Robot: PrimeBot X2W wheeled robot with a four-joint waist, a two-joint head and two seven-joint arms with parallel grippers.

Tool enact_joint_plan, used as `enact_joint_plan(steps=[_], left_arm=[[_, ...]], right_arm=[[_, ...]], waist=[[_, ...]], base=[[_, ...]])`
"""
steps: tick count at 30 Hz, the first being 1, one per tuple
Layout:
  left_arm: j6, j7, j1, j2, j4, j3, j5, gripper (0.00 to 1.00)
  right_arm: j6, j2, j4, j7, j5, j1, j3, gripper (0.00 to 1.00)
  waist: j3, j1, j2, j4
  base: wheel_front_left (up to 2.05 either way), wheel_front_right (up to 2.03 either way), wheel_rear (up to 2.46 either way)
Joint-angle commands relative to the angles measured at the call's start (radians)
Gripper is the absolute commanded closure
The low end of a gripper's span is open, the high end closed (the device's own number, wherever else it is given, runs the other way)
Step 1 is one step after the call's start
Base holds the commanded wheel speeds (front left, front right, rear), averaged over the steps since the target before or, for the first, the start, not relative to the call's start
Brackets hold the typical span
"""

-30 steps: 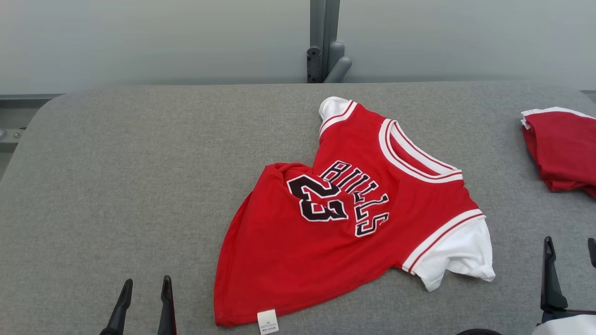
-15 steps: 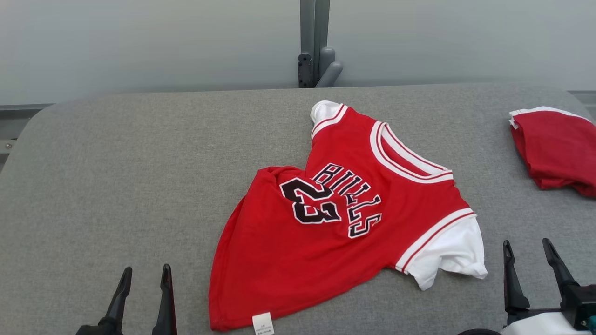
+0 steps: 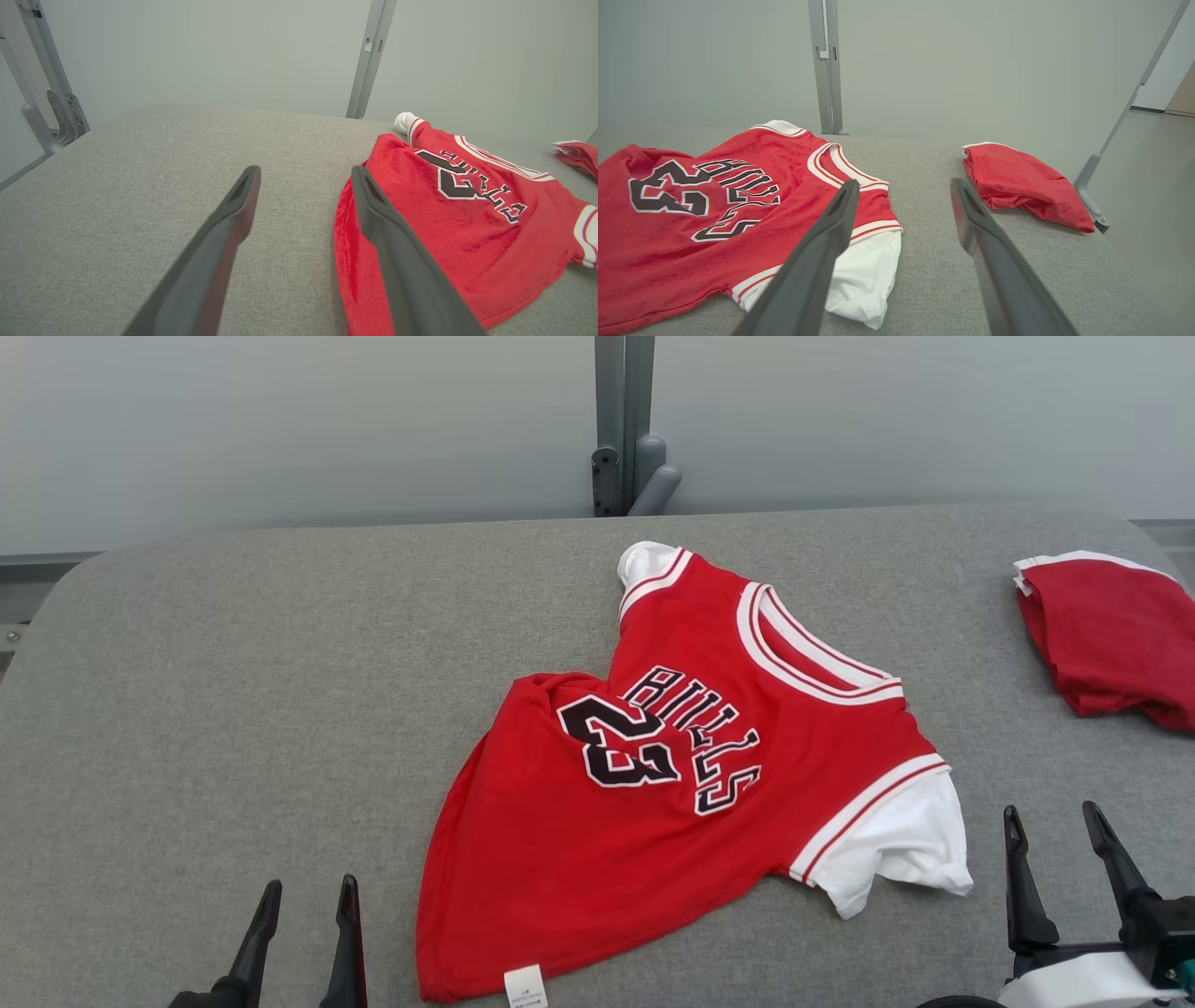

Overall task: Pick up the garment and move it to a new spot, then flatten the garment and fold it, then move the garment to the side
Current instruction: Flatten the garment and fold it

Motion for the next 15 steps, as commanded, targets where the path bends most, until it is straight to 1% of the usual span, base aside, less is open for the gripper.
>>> enact_joint_plan(steps=[1, 4, 6, 7, 8, 9, 10, 11, 13, 15], left_arm=[[-0.003, 0.0, 0.009, 0.0, 0.012, -0.006, -0.009, 0.0], [-0.003, 0.0, 0.02, 0.0, 0.047, -0.013, -0.022, 0.0], [-0.003, 0.0, 0.026, 0.0, 0.092, -0.026, -0.012, 0.0], [-0.003, 0.023, 0.022, 0.0, 0.154, -0.047, -0.015, 0.0], [-0.003, 0.023, 0.022, 0.0, 0.154, -0.047, -0.015, 0.0], [-0.003, 0.052, 0.012, 0.001, 0.177, -0.053, -0.028, 0.0], [-0.003, 0.125, -0.011, 0.006, 0.213, -0.081, -0.028, 0.0], [-0.003, 0.156, -0.021, 0.014, 0.223, -0.098, -0.025, 0.0], [-0.001, 0.204, -0.038, 0.014, 0.24, -0.103, -0.044, 0.0], [0.0, 0.246, -0.061, 0.012, 0.249, -0.117, -0.052, 0.0]], right_arm=[[-0.002, -0.004, -0.004, -0.004, 0.018, -0.008, 0.001, 0.0], [-0.001, -0.007, 0.031, -0.004, 0.053, -0.01, 0.016, 0.0], [-0.002, -0.035, 0.098, -0.003, 0.079, -0.014, 0.049, 0.0], [-0.001, -0.072, 0.159, 0.046, 0.105, -0.041, 0.083, 0.0], [-0.001, -0.072, 0.159, 0.046, 0.105, -0.041, 0.083, 0.0], [-0.001, -0.094, 0.177, 0.083, 0.111, -0.056, 0.103, 0.0], [-0.001, -0.122, 0.205, 0.157, 0.142, -0.084, 0.123, 0.0], [-0.001, -0.13, 0.219, 0.194, 0.162, -0.099, 0.13, 0.0], [-0.001, -0.154, 0.246, 0.262, 0.17, -0.131, 0.14, 0.0], [-0.001, -0.156, 0.27, 0.325, 0.195, -0.166, 0.151, 0.0]], waist=[[0.0, 0.0, -0.0001, 0.002], [-0.002, 0.0, -0.0001, 0.002], [-0.003, 0.0, -0.0001, -0.001], [-0.003, 0.0, -0.0001, -0.003], [-0.003, 0.0, -0.0001, -0.003], [-0.001, 0.0, -0.0001, -0.004], [0.008, 0.0, -0.0001, -0.006], [0.014, 0.0, -0.0001, -0.008], [0.027, 0.0, -0.0001, -0.007], [0.05, 0.0, -0.0001, -0.005]], base=[[0.0, 0.0, 0.0], [0.0, 0.0, 0.0], [0.0, 0.0, 0.0], [0.0, 0.0, 0.0], [0.0, 0.0, 0.0], [0.0, 0.0, 0.0], [0.0, 0.0, 0.0], [0.0, 0.0, 0.0], [0.0, 0.0, 0.0], [0.0, 0.0, 0.0]])
